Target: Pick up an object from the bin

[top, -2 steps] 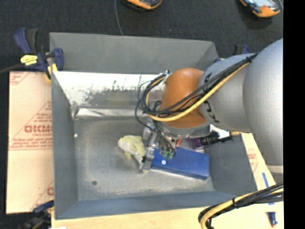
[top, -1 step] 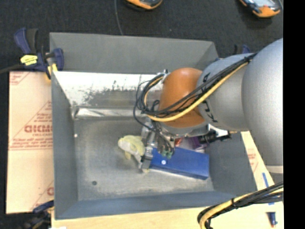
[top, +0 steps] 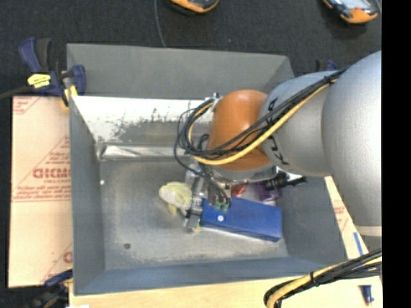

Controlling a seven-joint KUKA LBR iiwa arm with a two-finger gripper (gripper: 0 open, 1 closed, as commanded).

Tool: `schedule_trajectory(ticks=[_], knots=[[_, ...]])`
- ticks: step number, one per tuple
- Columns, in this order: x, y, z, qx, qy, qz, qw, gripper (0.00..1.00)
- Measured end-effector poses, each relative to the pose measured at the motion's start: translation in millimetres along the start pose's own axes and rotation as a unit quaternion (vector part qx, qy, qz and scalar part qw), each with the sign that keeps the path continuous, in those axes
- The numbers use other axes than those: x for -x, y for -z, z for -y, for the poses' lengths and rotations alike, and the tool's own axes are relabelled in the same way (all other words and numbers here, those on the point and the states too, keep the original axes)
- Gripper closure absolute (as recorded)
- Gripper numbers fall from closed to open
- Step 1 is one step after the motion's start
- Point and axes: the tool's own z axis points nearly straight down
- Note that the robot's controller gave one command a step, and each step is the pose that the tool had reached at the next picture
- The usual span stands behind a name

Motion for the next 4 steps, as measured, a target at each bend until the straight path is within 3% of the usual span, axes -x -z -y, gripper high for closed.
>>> schedule_trajectory(ticks=[1,2,3,4], knots=[[-23.2,-10,-3,0.0,0.038,0.0002,0.9993,0.0],[-8.2,-13,6,0.001,0.037,0.0036,0.9993,0.0],[41.2,-39,9,0.0,0.076,0.0031,0.9971,0.0],[43.3,-45,12,0.0,0.077,0.0032,0.9971,0.0]])
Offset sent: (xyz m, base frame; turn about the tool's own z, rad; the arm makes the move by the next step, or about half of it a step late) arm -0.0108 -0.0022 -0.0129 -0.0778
